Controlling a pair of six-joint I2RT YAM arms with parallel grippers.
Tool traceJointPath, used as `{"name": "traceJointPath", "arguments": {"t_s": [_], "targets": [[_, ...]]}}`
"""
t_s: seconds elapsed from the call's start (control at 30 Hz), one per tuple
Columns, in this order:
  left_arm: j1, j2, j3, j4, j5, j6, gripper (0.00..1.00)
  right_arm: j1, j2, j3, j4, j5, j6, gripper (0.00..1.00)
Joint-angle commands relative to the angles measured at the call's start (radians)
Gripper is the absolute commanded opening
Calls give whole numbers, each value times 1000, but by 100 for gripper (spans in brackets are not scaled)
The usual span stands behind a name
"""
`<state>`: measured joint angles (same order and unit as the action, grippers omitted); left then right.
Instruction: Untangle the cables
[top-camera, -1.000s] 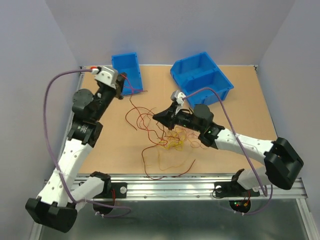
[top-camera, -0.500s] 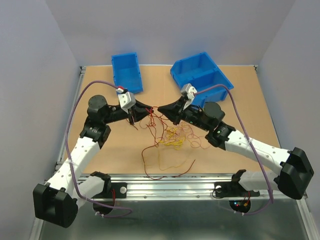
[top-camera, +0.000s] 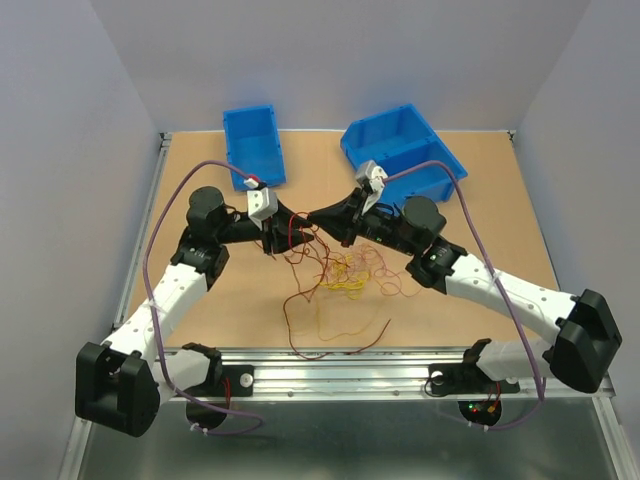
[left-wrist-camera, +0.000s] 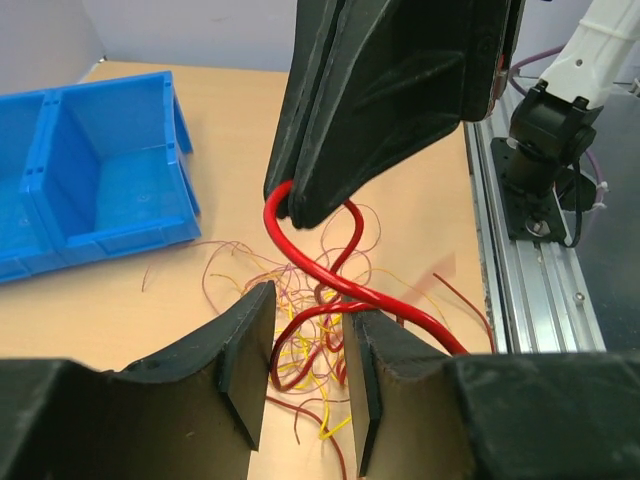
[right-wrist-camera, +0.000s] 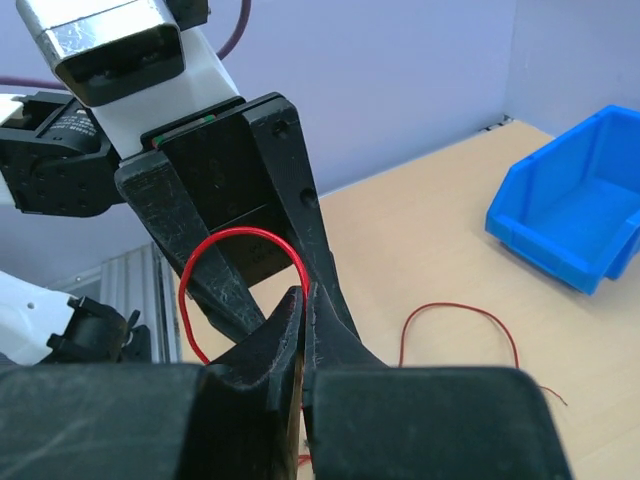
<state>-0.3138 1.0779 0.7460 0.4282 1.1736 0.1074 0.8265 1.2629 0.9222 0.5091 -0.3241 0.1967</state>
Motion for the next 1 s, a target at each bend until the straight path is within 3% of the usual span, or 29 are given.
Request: {"name": "traceJointPath", "arguments": {"t_s": [0.0, 0.23, 0.33, 0.4, 0.43, 0.47, 0.63, 0.73, 0.9, 0.97], "targets": [[-14, -13, -4, 95, 21, -21, 43, 10, 38, 76, 80, -76, 46, 1], [-19, -10, -13, 124, 14, -34, 43, 11, 82, 87, 146, -108, 86, 1], [-22, 0, -14, 124, 1, -34, 37, 10, 87, 93, 155, -124, 95, 1], [-24, 16, -7, 126, -11, -40, 22, 11, 86, 92, 161, -128, 98, 1], [-24, 30, -4, 126, -17, -47, 7, 10, 82, 90, 164, -130, 99, 1], [-24, 36, 3, 126, -22, -51, 2, 10, 79, 87, 167, -130, 99, 0], [-24, 53, 12, 127, -34, -71, 0, 11, 61, 49, 186, -113, 96, 2], [-22, 21, -3, 127, -87, -71, 0, 10, 23, -40, 195, -61, 63, 41], [-7, -45, -10, 118, -124, -77, 0, 11, -49, -164, 197, 8, 12, 67], [-2, -73, -7, 112, -127, -86, 0, 10, -56, -207, 197, 14, -11, 67]]}}
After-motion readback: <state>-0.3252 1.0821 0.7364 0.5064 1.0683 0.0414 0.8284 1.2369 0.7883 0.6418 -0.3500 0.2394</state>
